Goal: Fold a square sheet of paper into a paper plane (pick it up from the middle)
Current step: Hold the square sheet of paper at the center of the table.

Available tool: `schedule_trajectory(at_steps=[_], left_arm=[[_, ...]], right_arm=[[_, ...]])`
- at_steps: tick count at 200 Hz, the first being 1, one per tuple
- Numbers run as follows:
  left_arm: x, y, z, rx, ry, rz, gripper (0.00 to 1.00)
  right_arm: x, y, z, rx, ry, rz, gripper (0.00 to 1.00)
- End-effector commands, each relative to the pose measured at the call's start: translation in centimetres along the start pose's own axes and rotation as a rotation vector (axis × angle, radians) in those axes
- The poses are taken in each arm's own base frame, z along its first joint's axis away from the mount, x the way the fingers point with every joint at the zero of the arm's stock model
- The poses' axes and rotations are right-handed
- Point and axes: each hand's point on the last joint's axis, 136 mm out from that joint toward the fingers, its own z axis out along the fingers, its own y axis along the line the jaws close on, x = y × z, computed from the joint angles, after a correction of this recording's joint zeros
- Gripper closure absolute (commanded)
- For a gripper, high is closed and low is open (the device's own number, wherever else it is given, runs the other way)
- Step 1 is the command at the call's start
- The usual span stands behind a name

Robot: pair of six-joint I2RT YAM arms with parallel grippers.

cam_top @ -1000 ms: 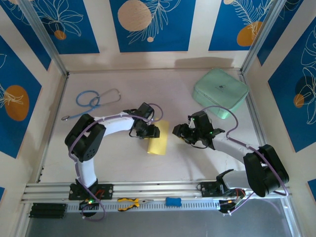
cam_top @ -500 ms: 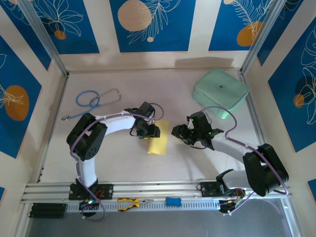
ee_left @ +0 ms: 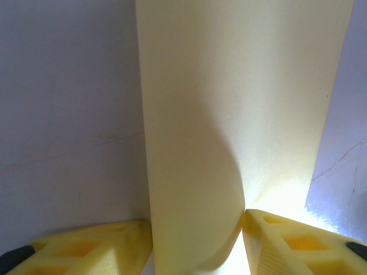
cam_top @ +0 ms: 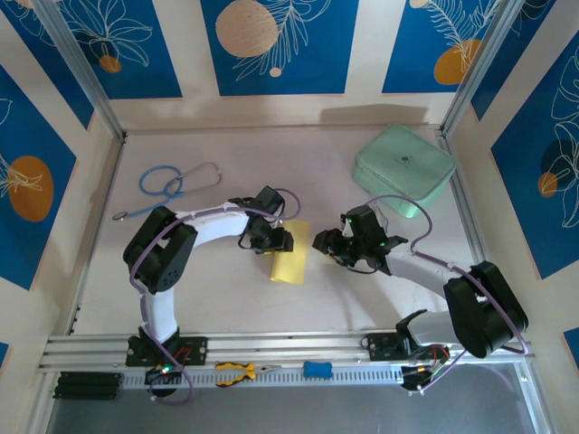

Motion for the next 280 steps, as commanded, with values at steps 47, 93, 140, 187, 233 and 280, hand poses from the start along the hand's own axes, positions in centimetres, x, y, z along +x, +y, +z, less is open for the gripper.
schedule_trajectory(at_steps=[47, 93, 140, 187, 233, 280], left_arm=[[1.4, 5.2, 3.6, -0.186, 0.060, 0.018, 0.45], [1.3, 5.4, 3.9, -0.190, 0.062, 0.037, 0.43], [1.5, 5.8, 4.4, -0.202, 0.069, 0.021, 0.43], [1.7, 5.9, 4.6, -0.203, 0.066, -0.015, 0.45], [1.8, 5.9, 4.8, -0.194, 0.067, -0.022, 0.46], [1.8, 5.7, 4.7, -0.189, 0.072, 0.003, 0.46]], right_arm=[[-0.3, -0.5, 0.4, 0.034, -0.025, 0.031, 0.49], [-0.4, -0.5, 0.3, 0.041, -0.024, 0.034, 0.49], [-0.2, -0.2, 0.4, 0.036, -0.021, 0.026, 0.50], [-0.1, 1.0, 1.5, 0.019, 0.000, -0.006, 0.59], [0.0, 0.2, 1.7, 0.053, -0.020, 0.007, 0.59], [-0.3, 0.1, 1.4, 0.066, -0.040, 0.008, 0.59]])
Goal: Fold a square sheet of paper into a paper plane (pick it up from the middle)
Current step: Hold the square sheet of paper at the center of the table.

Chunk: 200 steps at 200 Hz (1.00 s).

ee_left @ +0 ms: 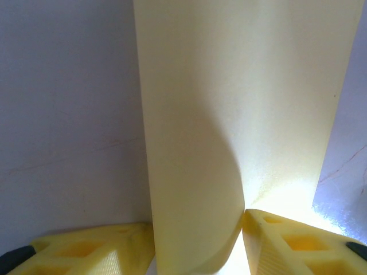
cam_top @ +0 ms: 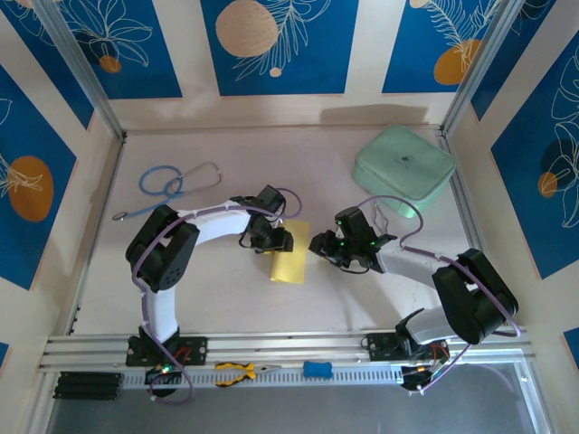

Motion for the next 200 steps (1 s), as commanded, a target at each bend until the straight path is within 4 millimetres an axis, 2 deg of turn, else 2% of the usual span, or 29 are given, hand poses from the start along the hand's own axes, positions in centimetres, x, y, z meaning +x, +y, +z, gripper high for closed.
schedule_trajectory(at_steps=[1, 62, 106, 126, 166, 200], left_arm=[[1.7, 5.4, 4.6, -0.169, 0.055, -0.007, 0.46], [1.6, 5.4, 4.6, -0.166, 0.056, 0.014, 0.46], [1.6, 5.1, 4.8, -0.148, 0.056, 0.025, 0.45], [1.5, 5.6, 4.6, -0.178, 0.049, 0.019, 0.45], [1.5, 5.5, 4.6, -0.163, 0.038, 0.011, 0.49], [1.6, 5.4, 4.8, -0.158, 0.050, 0.019, 0.44]], right_arm=[[-0.5, 0.5, -0.4, -0.001, -0.027, 0.002, 0.59], [-1.8, 0.0, -2.2, -0.001, -0.112, 0.032, 0.59], [-1.6, 0.2, -1.8, -0.005, -0.089, 0.035, 0.59], [-1.5, 0.1, -1.7, -0.005, -0.082, 0.041, 0.59], [-1.4, 0.1, -1.6, -0.007, -0.075, 0.041, 0.59], [-1.2, 0.0, -1.5, -0.009, -0.071, 0.046, 0.59]])
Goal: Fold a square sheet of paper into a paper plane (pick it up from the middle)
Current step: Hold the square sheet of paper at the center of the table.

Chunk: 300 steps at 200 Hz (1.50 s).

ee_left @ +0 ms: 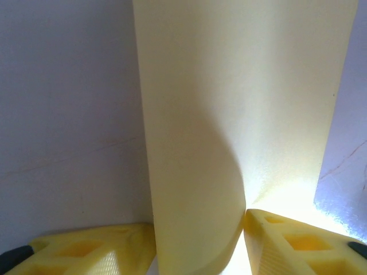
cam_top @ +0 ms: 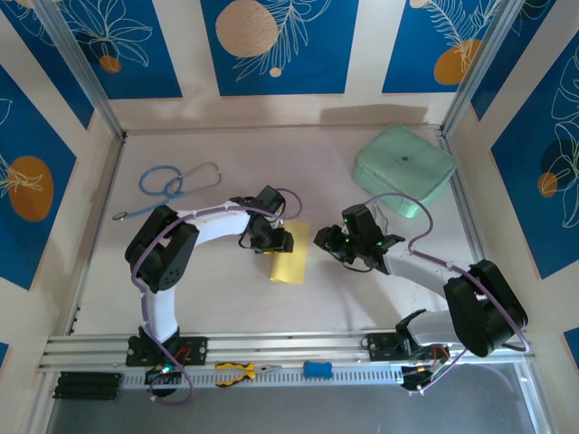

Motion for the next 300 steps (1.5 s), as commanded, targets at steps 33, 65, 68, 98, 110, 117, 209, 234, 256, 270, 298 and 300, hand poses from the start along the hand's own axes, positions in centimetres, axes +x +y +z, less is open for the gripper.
schedule_trajectory(at_steps=[33, 65, 68, 98, 110, 117, 209, 234, 256, 270, 298, 300], left_arm=[[1.7, 5.5, 4.8, -0.171, 0.055, -0.004, 0.44], [1.7, 5.7, 5.0, -0.180, 0.060, -0.018, 0.43], [1.6, 5.7, 4.9, -0.181, 0.059, -0.018, 0.43], [1.7, 5.8, 5.1, -0.180, 0.062, -0.023, 0.43], [1.7, 5.7, 5.2, -0.175, 0.065, -0.022, 0.43], [1.8, 5.7, 5.3, -0.175, 0.067, -0.023, 0.43], [1.8, 5.8, 5.4, -0.179, 0.068, -0.024, 0.42], [1.9, 5.8, 5.6, -0.177, 0.075, -0.022, 0.43], [1.9, 5.8, 5.5, -0.176, 0.073, -0.022, 0.43], [1.9, 5.9, 5.6, -0.177, 0.076, -0.025, 0.43], [2.0, 5.9, 5.6, -0.177, 0.076, -0.023, 0.43], [1.9, 5.9, 5.6, -0.178, 0.075, -0.024, 0.43]], right_arm=[[0.7, -0.6, 0.5, 0.004, 0.029, 0.022, 0.59], [0.9, -0.2, 0.9, -0.009, 0.040, 0.014, 0.58], [1.0, -0.3, 1.0, -0.006, 0.043, 0.013, 0.59], [1.1, -0.2, 1.2, -0.004, 0.051, 0.011, 0.59], [1.1, -0.2, 1.2, -0.004, 0.050, 0.012, 0.58], [1.1, -0.2, 1.2, -0.005, 0.050, 0.011, 0.59], [1.6, 1.2, 3.2, -0.054, 0.102, -0.026, 0.85], [1.5, 1.6, 4.1, -0.051, 0.114, -0.040, 0.93], [1.7, 2.4, 5.0, -0.073, 0.136, -0.045, 0.97], [2.0, 2.7, 5.5, -0.069, 0.150, -0.052, 0.98], [2.4, 2.7, 6.5, -0.057, 0.171, -0.052, 1.00], [2.4, 2.7, 6.5, -0.055, 0.171, -0.051, 1.00]])
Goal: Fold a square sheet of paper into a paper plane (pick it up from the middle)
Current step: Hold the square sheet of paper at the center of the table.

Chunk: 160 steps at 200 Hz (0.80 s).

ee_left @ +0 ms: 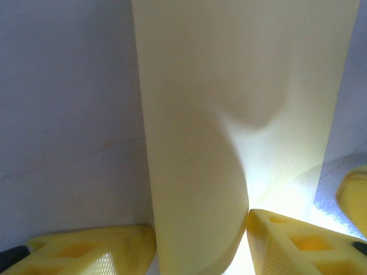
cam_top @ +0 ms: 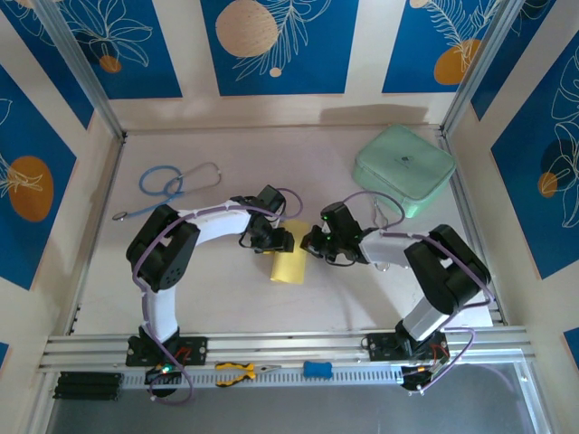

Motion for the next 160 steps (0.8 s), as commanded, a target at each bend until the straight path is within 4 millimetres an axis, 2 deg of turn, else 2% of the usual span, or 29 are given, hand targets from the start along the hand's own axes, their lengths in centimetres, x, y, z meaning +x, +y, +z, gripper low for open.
schedule_trajectory(at_steps=[1, 47, 79, 105, 130, 160], left_arm=[[1.7, 5.7, 5.2, -0.171, 0.057, -0.022, 0.43], [1.8, 5.7, 5.3, -0.168, 0.060, -0.022, 0.43], [1.8, 5.6, 5.3, -0.165, 0.058, -0.021, 0.43], [1.6, 5.3, 5.1, -0.151, 0.053, -0.029, 0.43], [1.2, 4.2, 4.1, -0.110, 0.029, -0.044, 0.41], [0.0, 2.0, 0.7, -0.038, -0.059, -0.048, 0.37]], right_arm=[[0.3, 0.9, 0.7, -0.019, 0.025, -0.010, 1.00], [1.1, 0.2, 2.0, 0.008, 0.077, -0.005, 1.00], [3.0, -4.0, 2.6, 0.177, 0.117, 0.018, 1.00], [3.4, -6.0, 2.1, 0.240, 0.117, 0.027, 1.00], [2.8, -5.9, 1.7, 0.206, 0.133, -0.034, 1.00], [2.4, -5.2, 1.5, 0.162, 0.198, -0.142, 1.00]])
